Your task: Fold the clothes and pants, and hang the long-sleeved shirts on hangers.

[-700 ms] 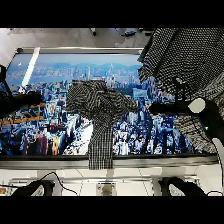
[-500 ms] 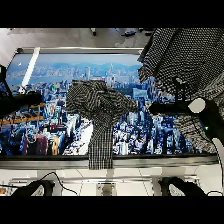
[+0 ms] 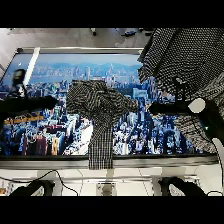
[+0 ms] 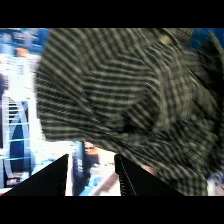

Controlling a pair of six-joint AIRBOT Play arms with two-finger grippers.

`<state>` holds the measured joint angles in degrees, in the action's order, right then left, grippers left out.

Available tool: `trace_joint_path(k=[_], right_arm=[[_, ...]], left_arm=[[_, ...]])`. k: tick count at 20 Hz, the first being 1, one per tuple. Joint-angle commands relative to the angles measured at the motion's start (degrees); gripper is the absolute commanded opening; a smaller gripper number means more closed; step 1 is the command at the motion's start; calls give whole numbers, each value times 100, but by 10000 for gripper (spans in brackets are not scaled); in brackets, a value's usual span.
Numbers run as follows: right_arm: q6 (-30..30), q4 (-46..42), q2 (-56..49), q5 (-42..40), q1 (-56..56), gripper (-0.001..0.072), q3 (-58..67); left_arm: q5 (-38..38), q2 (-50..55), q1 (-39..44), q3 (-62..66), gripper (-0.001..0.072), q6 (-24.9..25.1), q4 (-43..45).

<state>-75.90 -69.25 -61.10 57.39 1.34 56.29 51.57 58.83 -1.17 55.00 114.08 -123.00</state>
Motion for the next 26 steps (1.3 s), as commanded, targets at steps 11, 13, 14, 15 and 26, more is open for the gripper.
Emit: trace_joint_path(k=[11,13,14,15,26], right_arm=[[-37,177,2,-2452,-2,696,-2],[-280,334,-17,-2594,-4,696,-4],[-280,466,-55,-2557,-20,696,-7],[-269,522,-116,-2496,-79,697,-7],[-31,407,-1281,-4151,-2463,696,-778]], left_arm=[[-1545,2212,2221,20,364,382,-621],[-1530,2214,2347,37,365,385,-1051],[-1471,2218,2487,85,369,422,-1099],[-1410,2218,2653,144,414,629,-1102],[-1475,2205,2706,570,419,459,-1093]])
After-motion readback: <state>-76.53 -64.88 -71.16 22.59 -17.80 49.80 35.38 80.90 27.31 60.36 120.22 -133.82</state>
